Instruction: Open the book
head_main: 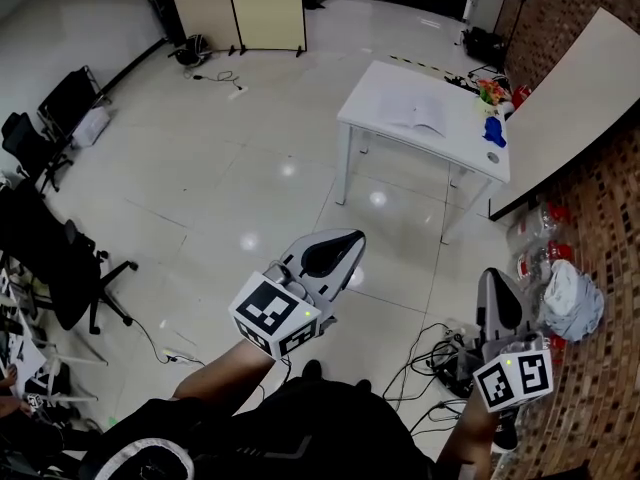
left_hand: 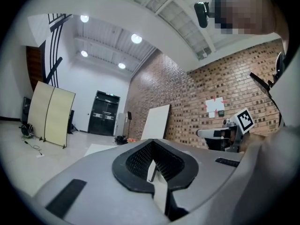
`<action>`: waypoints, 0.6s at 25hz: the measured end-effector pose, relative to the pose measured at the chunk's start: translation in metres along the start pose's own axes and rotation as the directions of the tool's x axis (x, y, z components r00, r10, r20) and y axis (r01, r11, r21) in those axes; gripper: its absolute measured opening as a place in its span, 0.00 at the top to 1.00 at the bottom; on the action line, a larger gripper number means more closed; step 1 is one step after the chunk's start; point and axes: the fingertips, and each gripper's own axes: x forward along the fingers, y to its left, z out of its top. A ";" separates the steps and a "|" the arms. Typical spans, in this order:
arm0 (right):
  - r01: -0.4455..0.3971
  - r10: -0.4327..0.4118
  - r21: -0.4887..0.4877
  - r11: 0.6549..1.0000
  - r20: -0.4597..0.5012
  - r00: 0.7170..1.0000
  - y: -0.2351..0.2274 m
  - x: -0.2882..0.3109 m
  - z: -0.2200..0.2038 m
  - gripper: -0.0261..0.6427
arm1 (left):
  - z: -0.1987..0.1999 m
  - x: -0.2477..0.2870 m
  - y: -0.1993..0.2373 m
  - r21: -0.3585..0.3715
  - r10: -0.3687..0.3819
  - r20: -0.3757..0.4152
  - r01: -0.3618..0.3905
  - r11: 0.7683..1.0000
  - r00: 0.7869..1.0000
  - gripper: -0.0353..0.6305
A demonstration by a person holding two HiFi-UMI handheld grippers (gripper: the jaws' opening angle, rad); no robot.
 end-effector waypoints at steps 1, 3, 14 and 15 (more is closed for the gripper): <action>0.001 -0.001 -0.002 1.000 -0.001 1.000 -0.001 -0.002 -0.001 0.96 | 0.000 0.000 -0.002 0.007 0.004 0.001 -0.004 1.000 1.000 0.95; -0.002 0.002 -0.007 1.000 -0.005 1.000 -0.004 -0.006 -0.002 0.96 | 0.001 0.000 -0.008 0.009 0.012 0.003 -0.012 1.000 1.000 0.95; -0.017 0.017 -0.004 1.000 -0.008 1.000 -0.005 -0.013 -0.003 0.96 | 0.001 -0.002 -0.025 0.029 0.020 -0.015 -0.020 0.999 1.000 0.95; -0.018 0.018 -0.004 1.000 -0.007 1.000 -0.006 -0.013 -0.003 0.96 | 0.001 -0.002 -0.026 0.028 0.020 -0.013 -0.019 0.999 1.000 0.95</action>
